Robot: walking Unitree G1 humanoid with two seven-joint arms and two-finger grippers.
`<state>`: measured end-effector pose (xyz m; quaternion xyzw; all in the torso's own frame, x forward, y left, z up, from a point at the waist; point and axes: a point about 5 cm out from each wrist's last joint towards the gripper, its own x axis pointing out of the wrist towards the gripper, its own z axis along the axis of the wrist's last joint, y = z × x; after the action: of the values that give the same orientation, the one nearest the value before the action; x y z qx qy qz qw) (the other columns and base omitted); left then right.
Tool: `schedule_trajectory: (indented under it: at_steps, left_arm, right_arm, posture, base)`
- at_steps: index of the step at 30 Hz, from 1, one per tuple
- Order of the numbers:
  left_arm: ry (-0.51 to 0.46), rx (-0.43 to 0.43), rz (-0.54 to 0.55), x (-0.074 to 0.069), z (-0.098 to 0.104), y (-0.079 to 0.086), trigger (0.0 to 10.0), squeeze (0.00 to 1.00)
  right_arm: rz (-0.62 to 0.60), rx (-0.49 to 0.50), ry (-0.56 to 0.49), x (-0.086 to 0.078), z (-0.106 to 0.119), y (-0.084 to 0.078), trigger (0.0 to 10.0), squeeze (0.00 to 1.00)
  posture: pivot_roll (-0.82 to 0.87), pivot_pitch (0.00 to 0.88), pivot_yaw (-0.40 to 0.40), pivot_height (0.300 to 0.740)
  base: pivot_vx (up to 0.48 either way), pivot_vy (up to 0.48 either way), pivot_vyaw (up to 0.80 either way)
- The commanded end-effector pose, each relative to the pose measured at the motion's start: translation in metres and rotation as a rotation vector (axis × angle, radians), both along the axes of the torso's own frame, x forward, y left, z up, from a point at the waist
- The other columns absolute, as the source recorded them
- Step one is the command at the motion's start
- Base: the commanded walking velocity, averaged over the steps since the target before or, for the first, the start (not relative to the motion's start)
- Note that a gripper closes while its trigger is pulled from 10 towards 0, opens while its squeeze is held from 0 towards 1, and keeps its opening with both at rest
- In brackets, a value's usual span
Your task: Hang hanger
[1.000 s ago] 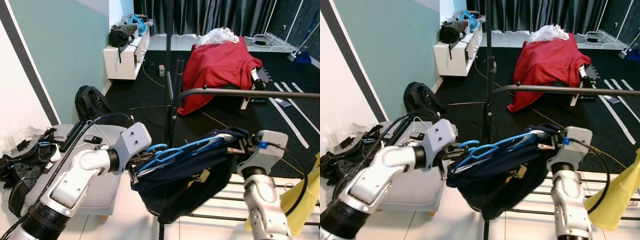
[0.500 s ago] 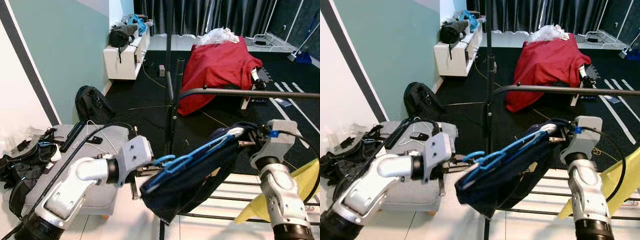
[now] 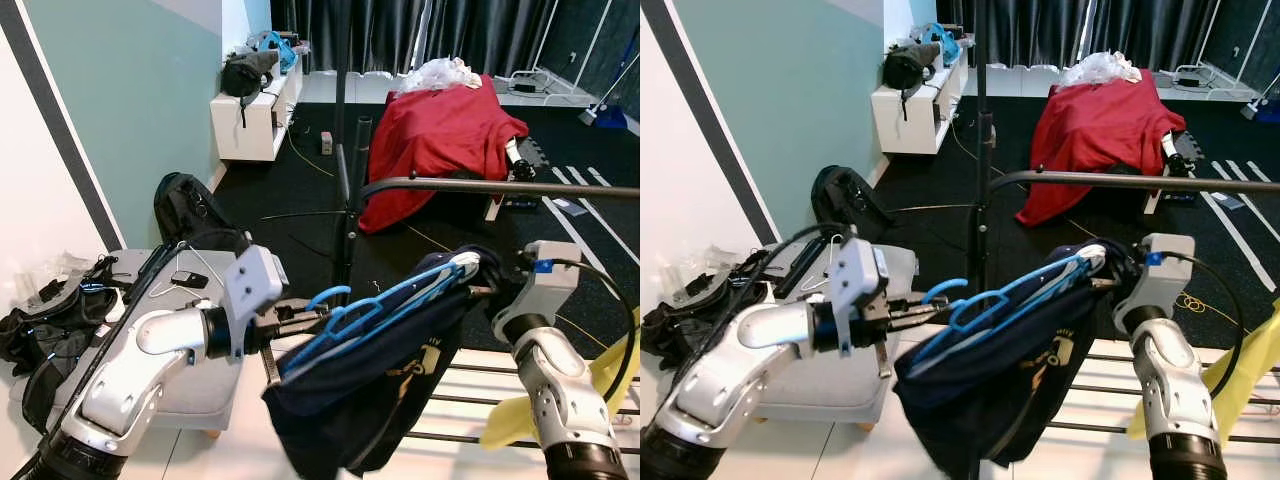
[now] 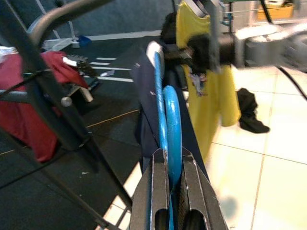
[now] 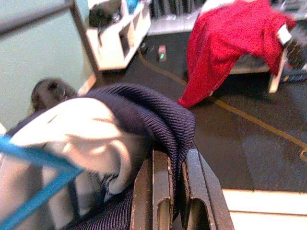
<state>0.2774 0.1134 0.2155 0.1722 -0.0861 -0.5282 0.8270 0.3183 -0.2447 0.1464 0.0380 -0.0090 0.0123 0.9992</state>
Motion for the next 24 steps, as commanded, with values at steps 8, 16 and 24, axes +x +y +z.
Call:
schedule_trajectory:
  at_steps: [8, 16, 24]
  left_arm:
    - [-0.039, 0.185, 0.025, 0.006, -0.015, -0.001, 0.0, 0.0]
    - [-0.05, 0.245, 0.069, 0.012, -0.023, -0.001, 0.0, 0.0]
    - [-0.044, 0.246, 0.048, 0.009, -0.023, -0.001, 0.0, 0.0]
  right_arm:
    - [0.27, -0.062, -0.176, -0.006, 0.016, 0.074, 0.0, 0.0]
    - [0.457, -0.258, -0.185, -0.015, 0.007, 0.117, 0.0, 0.0]
    - [0.423, -0.345, -0.148, -0.015, 0.001, 0.115, 0.0, 0.0]
  posture:
    - [-0.09, 0.038, 0.029, 0.735]
    - [-0.09, 0.044, 0.03, 0.735]
    - [-0.09, 0.049, 0.031, 0.735]
  base:
    - [0.0, 0.0, 0.0]
    - [0.0, 0.0, 0.0]
    - [0.0, 0.0, 0.0]
